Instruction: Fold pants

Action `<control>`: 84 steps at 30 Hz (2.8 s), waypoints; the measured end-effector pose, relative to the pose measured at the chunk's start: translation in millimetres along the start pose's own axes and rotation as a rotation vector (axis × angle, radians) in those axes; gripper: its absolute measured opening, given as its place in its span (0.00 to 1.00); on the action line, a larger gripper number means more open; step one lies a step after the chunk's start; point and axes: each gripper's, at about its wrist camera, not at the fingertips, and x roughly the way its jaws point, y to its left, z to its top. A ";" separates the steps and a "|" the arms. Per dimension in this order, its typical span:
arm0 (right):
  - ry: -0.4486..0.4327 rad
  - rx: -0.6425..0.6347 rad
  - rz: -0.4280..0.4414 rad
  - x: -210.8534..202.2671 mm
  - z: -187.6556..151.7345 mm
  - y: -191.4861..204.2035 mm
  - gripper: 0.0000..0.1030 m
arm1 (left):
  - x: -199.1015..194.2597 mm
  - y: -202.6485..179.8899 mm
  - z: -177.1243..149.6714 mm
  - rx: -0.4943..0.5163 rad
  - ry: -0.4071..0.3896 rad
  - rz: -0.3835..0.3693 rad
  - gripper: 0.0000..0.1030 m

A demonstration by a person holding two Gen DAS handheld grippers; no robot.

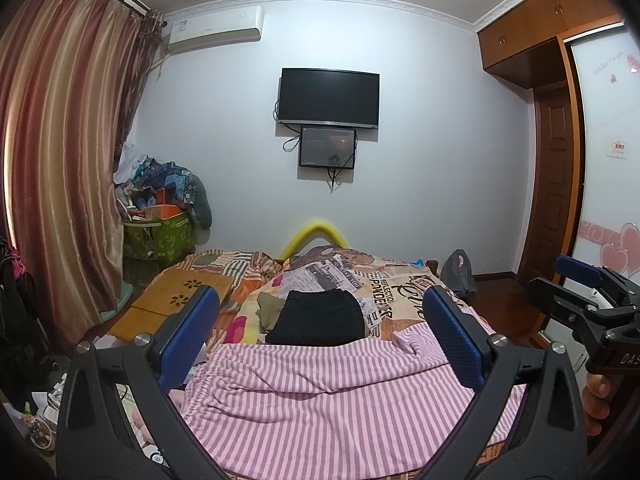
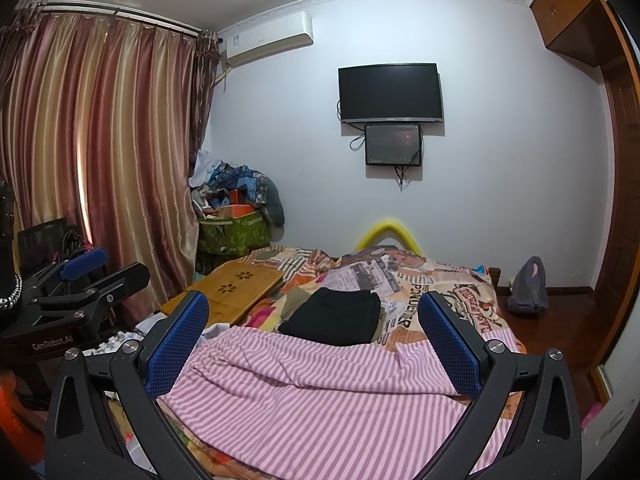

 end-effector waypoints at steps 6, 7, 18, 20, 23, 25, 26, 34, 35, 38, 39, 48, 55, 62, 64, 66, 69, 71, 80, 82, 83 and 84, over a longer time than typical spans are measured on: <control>0.013 -0.004 0.005 6.0 -1.5 -2.9 1.00 | 6.8 4.7 -0.6 -0.003 0.008 0.002 1.00; 0.014 -0.003 0.006 6.4 -2.0 -4.0 1.00 | 8.5 5.9 -0.4 -0.005 0.010 0.002 1.00; 0.055 0.001 -0.040 37.6 -6.9 -33.3 1.00 | 55.8 15.1 -4.7 0.037 0.060 0.047 1.00; 0.056 0.000 -0.060 46.7 -6.9 -41.8 1.00 | 73.7 20.6 -4.7 0.046 0.087 0.056 0.99; 0.068 0.012 -0.070 62.6 -6.3 -58.4 1.00 | 100.0 33.8 -4.9 0.039 0.119 0.070 0.97; 0.078 0.013 -0.062 71.3 -6.8 -66.8 1.00 | 122.1 46.6 -4.9 0.031 0.150 0.081 0.97; 0.086 0.010 -0.064 77.1 -7.5 -71.5 1.00 | 129.5 51.7 -5.3 0.023 0.162 0.085 0.97; 0.187 -0.050 -0.097 132.4 -18.1 -110.4 1.00 | 225.9 111.7 -13.7 -0.007 0.294 0.146 0.97; 0.212 -0.059 -0.105 144.1 -21.4 -115.7 1.00 | 235.2 116.7 -16.4 -0.005 0.306 0.151 0.97; 0.276 -0.077 -0.111 172.5 -30.0 -126.9 1.00 | 275.1 136.6 -29.2 -0.002 0.366 0.165 0.97; 0.299 -0.080 -0.111 180.6 -34.1 -129.5 1.00 | 292.1 145.1 -37.1 -0.005 0.397 0.174 0.97; 0.512 -0.106 -0.115 266.4 -74.1 -165.1 1.00 | 389.2 199.6 -110.7 -0.049 0.624 0.234 0.97; 0.668 -0.143 -0.058 331.2 -104.5 -170.8 1.00 | 444.3 230.5 -160.5 -0.100 0.774 0.233 0.85; 0.783 -0.216 0.094 379.9 -126.4 -149.0 0.91 | 476.7 244.5 -195.2 -0.128 0.883 0.217 0.81; 0.821 -0.222 0.121 391.2 -133.9 -146.1 0.88 | 482.3 247.3 -202.1 -0.149 0.904 0.205 0.81; 0.874 -0.231 0.148 402.9 -144.0 -142.4 0.86 | 488.1 249.8 -208.8 -0.169 0.928 0.199 0.81; 0.946 -0.274 0.160 418.1 -162.3 -140.7 0.81 | 496.2 254.6 -217.9 -0.218 0.969 0.169 0.75; 0.956 -0.257 0.172 420.5 -165.0 -142.7 0.82 | 500.6 256.7 -222.9 -0.239 0.991 0.149 0.69; 0.927 -0.229 0.135 416.9 -160.2 -150.7 0.43 | 494.2 249.3 -208.1 -0.218 0.924 0.150 0.33; 0.943 -0.207 0.153 414.6 -161.2 -151.8 0.23 | 489.1 245.2 -199.0 -0.185 0.899 0.155 0.32; 0.959 -0.189 0.184 413.1 -162.4 -151.4 0.10 | 485.2 242.7 -192.6 -0.175 0.884 0.157 0.31; 0.971 -0.182 0.205 412.6 -163.3 -150.2 0.07 | 482.6 241.8 -187.9 -0.170 0.874 0.153 0.30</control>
